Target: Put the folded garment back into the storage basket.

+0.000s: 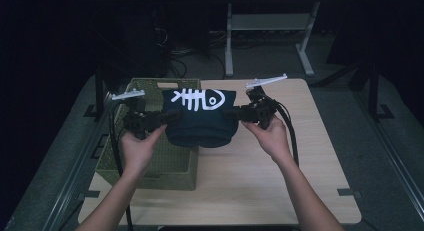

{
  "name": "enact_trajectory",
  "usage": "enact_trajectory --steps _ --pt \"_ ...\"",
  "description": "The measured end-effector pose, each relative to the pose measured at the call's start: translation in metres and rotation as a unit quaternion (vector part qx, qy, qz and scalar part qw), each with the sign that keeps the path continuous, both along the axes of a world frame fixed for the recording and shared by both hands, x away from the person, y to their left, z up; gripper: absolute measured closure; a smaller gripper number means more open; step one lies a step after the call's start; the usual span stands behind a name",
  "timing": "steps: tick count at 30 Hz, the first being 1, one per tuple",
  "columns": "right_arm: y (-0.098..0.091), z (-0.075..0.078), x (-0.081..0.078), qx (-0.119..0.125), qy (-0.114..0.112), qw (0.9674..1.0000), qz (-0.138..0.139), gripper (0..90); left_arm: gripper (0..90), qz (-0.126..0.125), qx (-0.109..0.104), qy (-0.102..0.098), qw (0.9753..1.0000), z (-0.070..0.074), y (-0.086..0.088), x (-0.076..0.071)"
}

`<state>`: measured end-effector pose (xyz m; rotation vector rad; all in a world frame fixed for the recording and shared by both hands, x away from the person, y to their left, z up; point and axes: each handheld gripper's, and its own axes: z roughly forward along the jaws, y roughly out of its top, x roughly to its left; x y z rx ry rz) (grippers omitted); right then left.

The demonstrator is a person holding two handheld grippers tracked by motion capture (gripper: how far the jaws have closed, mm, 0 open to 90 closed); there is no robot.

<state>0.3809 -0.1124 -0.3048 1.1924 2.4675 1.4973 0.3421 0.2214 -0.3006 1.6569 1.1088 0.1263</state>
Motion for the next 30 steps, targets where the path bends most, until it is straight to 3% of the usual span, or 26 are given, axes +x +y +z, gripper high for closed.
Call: enact_trajectory --steps 30 --pt "0.061 0.003 0.013 -0.005 -0.002 0.9994 0.034 70.5 65.5 0.052 -0.005 0.001 0.9987 -0.002 0.053 -0.004"
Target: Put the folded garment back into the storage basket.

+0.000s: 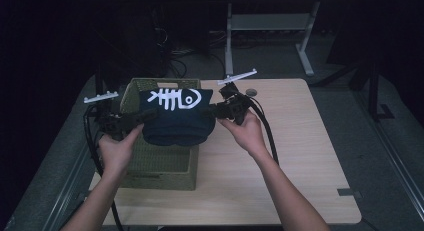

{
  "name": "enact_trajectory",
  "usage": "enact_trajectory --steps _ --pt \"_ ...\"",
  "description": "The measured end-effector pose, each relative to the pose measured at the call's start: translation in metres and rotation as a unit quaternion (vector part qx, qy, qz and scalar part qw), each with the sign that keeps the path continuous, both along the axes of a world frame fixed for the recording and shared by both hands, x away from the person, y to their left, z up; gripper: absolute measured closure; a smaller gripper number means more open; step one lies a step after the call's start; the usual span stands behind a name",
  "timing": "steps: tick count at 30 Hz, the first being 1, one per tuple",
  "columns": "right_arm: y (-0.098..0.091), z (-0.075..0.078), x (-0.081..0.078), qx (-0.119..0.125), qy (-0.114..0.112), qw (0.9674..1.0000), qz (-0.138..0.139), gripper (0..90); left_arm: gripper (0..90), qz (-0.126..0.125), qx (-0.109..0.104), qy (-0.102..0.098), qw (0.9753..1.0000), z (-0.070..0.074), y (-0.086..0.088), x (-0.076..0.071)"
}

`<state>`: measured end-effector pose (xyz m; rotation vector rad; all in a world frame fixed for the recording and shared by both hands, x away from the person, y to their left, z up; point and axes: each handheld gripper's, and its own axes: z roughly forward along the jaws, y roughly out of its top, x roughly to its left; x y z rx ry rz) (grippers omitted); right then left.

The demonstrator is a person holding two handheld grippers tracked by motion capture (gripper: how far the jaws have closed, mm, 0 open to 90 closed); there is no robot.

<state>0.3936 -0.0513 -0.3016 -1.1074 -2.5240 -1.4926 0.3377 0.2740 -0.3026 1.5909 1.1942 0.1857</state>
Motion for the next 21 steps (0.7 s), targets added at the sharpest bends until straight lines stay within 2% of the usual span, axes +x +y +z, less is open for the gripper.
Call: enact_trajectory --steps 6,10,17,21 --pt "0.01 -0.004 0.002 0.001 0.004 1.0 0.003 70.6 65.6 0.01 0.005 0.0 0.9999 -0.002 0.01 -0.001" --pt "0.018 -0.007 0.005 0.002 0.006 1.0 0.004 70.5 65.4 0.02 -0.003 0.009 0.9998 -0.009 0.017 0.0" --pt "0.036 -0.011 0.008 -0.003 0.009 0.9999 0.011 70.6 65.4 0.032 -0.003 0.017 0.9994 -0.015 0.03 0.0" --pt "0.047 -0.016 0.01 -0.003 0.014 0.9998 0.015 70.6 65.4 0.043 -0.003 0.028 0.9987 -0.022 0.042 0.0"
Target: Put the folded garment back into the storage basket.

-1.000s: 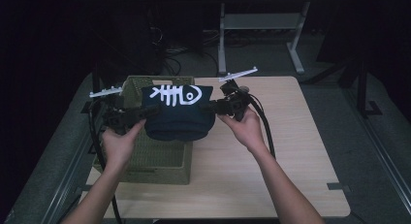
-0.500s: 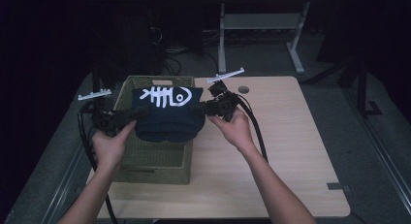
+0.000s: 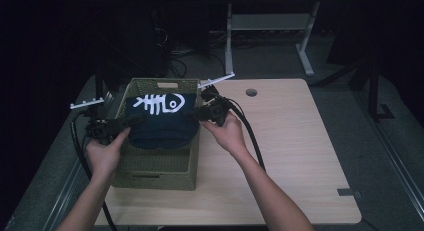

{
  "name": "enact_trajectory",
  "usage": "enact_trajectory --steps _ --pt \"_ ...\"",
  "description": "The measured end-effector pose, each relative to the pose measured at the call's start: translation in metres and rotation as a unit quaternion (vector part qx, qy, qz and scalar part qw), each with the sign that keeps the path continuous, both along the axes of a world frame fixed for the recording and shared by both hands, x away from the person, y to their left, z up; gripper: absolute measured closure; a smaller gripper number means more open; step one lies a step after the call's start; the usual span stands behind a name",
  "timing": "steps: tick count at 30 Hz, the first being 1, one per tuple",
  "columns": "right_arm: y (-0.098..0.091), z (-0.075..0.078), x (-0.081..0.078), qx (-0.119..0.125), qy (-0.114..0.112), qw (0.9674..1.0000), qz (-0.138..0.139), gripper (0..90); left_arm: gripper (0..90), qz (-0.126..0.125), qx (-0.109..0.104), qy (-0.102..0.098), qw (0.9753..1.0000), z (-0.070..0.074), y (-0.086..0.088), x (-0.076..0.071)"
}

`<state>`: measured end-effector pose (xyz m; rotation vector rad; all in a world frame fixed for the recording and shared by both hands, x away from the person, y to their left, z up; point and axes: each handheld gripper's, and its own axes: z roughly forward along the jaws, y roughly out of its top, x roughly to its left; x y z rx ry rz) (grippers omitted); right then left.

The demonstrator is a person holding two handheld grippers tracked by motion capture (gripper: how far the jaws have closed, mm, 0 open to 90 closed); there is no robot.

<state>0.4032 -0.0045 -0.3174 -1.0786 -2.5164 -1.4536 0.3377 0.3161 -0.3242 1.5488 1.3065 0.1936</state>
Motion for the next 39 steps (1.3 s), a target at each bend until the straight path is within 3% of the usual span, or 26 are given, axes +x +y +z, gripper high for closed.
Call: enact_trajectory --steps 4,9,11,16,32,39 --pt "0.01 -0.006 0.003 -0.003 0.008 0.9999 0.009 70.5 64.8 0.007 -0.011 0.011 0.9999 -0.006 0.012 0.0" --pt "0.021 -0.01 0.003 -0.005 0.012 0.9999 0.011 70.5 64.9 0.014 -0.006 0.019 0.9997 -0.01 0.02 0.001" --pt "0.028 -0.014 0.004 -0.008 0.014 0.9998 0.013 70.3 63.7 0.011 -0.015 0.034 0.9992 -0.014 0.026 0.004" --pt "0.034 -0.02 0.005 -0.009 0.02 0.9996 0.018 70.2 62.0 0.021 -0.014 0.046 0.9987 -0.02 0.033 0.006" --pt "0.043 -0.036 0.009 -0.027 0.036 0.9988 0.02 69.4 61.2 0.027 0.01 0.071 0.997 -0.03 0.036 0.012" --pt "0.044 -0.049 0.008 -0.042 0.043 0.9981 0.014 68.3 60.3 0.023 0.031 0.081 0.996 -0.032 0.032 0.015"
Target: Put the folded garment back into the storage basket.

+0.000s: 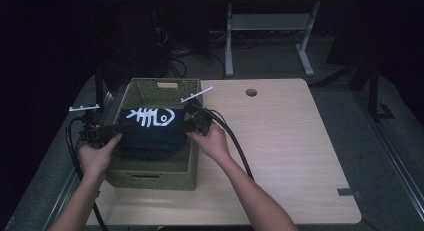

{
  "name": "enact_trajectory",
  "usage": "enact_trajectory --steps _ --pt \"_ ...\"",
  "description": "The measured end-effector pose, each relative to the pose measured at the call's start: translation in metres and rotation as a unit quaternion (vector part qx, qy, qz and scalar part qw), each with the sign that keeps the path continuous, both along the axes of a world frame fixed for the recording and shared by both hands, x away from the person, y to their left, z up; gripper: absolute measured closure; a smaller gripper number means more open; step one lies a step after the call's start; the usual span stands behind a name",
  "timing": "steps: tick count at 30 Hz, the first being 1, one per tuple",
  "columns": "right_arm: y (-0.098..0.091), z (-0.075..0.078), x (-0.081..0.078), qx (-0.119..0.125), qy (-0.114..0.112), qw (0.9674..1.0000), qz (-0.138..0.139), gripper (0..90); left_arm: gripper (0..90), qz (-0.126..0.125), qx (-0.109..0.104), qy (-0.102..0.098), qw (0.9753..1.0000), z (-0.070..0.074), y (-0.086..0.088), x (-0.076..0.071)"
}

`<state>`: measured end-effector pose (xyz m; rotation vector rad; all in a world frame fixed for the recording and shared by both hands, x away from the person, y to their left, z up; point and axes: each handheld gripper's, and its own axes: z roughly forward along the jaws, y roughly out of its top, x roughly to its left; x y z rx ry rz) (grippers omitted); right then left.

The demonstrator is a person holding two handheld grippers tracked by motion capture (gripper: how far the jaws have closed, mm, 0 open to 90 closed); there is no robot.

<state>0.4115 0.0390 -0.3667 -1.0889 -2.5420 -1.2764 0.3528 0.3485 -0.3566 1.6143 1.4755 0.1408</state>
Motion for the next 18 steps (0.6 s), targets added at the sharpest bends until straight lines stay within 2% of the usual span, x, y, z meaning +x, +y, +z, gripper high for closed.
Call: enact_trajectory --steps 1,4,9,11,16,18 --pt "0.0 0.0 0.0 0.0 0.0 1.0 0.0 68.3 60.3 0.0 0.0 0.0 1.0 0.0 0.0 0.0" --pt "-0.001 -0.002 -0.002 -0.004 -0.003 1.0 -0.001 66.8 60.6 -0.003 0.022 0.007 0.9997 -0.002 -0.001 0.001" --pt "-0.001 -0.006 -0.004 -0.013 -0.008 0.9999 -0.002 65.9 60.6 -0.003 0.02 0.008 0.9998 -0.005 -0.001 0.001" --pt "0.001 -0.01 -0.005 -0.026 -0.01 0.9996 0.001 65.9 60.3 -0.003 0.025 0.007 0.9996 -0.006 -0.003 0.0" --pt "0.001 -0.01 -0.005 -0.027 -0.014 0.9995 -0.003 64.6 58.7 -0.001 0.024 0.008 0.9997 -0.006 -0.002 0.001" --pt "0.001 -0.009 -0.006 -0.032 -0.02 0.9993 -0.003 63.3 53.9 0.011 0.024 0.007 0.9996 -0.005 -0.001 0.001"
